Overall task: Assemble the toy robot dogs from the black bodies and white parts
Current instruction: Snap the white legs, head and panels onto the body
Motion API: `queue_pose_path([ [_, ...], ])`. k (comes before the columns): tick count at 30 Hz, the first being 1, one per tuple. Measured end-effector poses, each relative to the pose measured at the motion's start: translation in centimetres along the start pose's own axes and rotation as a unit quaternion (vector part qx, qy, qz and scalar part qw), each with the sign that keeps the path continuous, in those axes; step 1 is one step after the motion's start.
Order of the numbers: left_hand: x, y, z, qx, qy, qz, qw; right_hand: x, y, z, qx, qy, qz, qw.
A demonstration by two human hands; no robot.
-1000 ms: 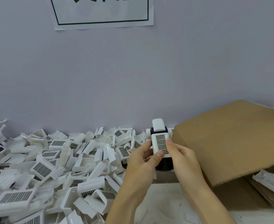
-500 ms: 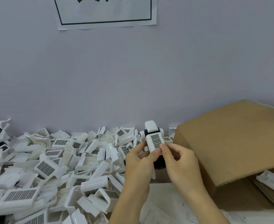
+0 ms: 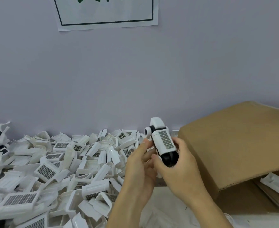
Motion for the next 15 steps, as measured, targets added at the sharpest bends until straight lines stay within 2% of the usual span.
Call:
queue_pose_path([
  [3, 1.9, 0.7, 0.2, 0.054, -0.102, -0.062, 0.991, 0.7, 0.8, 0.0, 0.042, -0.028, -0.065, 0.997],
  [6, 5.1, 2.7, 1.8, 0.169, -0.230, -0.137, 0.949, 1.3, 1.7, -0.1, 0.063, -0.056, -0.151, 0.985],
  [9, 7.8, 4.5, 3.4, 0.231, -0.299, -0.187, 0.907, 2.8, 1.3, -0.2, 0.045, -0.105, -0.322, 0.940],
  [10, 8.0, 4.8, 3.6, 0.236, -0.303, -0.192, 0.903, 3.2, 1.0, -0.1, 0.041, -0.127, -0.376, 0.917],
  [12, 7.5, 4.9, 3.1, 0.210, -0.279, -0.166, 0.922, 3.5, 0.4, 0.0, 0.019, -0.150, -0.451, 0.879],
  [15, 5.1, 2.8, 1.0, 0.075, -0.196, -0.051, 0.976, 1.8, -2.0, 0.2, -0.115, -0.156, -0.512, 0.837],
])
Point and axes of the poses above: each hand's wrist, its own z-axis away from the middle knuckle, its own y-axis out of the back of the hand, x = y × z, the point moved 10 cm from there along -z, towards the middle knuckle, and after that the axes turned 10 degrees about -x, right-handed, at the moved point
